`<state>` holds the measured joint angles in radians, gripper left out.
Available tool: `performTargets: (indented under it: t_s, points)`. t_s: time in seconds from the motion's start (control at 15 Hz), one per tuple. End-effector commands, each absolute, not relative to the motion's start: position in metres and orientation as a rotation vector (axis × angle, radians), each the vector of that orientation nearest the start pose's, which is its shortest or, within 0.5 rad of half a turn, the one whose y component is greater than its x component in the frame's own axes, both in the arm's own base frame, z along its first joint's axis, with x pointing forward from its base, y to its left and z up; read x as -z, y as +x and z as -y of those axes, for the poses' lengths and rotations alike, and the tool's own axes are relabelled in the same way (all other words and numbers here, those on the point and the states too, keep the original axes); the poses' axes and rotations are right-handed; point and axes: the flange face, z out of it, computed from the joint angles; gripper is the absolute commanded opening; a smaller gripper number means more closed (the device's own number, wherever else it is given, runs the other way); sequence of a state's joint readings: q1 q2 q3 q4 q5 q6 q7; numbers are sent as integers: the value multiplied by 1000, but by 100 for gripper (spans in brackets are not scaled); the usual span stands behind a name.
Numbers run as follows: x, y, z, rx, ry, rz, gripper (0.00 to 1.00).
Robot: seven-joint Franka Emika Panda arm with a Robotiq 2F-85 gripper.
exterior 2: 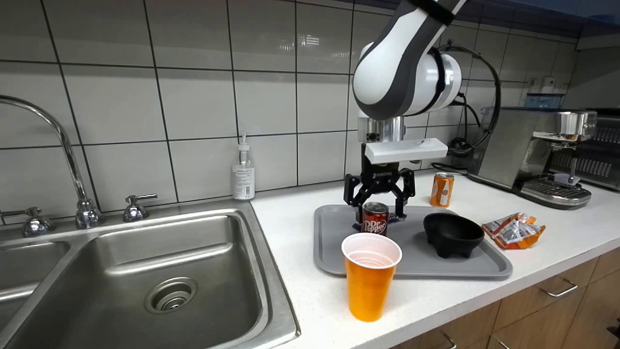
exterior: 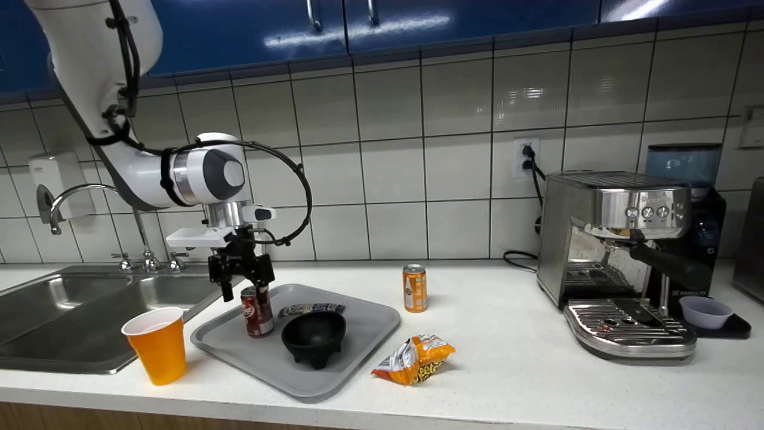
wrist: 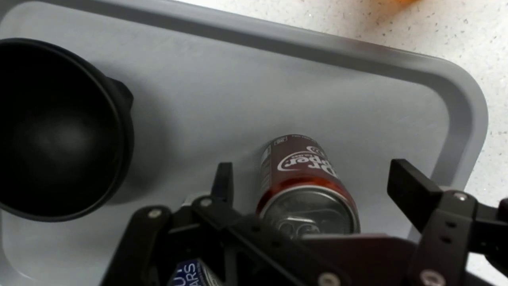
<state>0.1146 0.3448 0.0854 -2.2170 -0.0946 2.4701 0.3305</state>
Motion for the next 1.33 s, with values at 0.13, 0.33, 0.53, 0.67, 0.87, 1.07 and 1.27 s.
performTargets:
  t_s: [0.13, 0.33, 0.53, 0.67, 0.87, 1.07, 1.27]
  points:
    - [-208, 553, -109, -107, -3182, -78, 100]
    - [-206, 558, -109, -105, -3180, -78, 100]
    - [-204, 561, -109, -101, -3180, -79, 100]
    - [-204, 562, -109, -102, -3179, -79, 72]
    - [-207, 562, -111, -99, -3179, -72, 49]
    - [-214, 559, -114, -90, -3179, -67, 38]
    - [-222, 555, -121, -78, -3180, -51, 38]
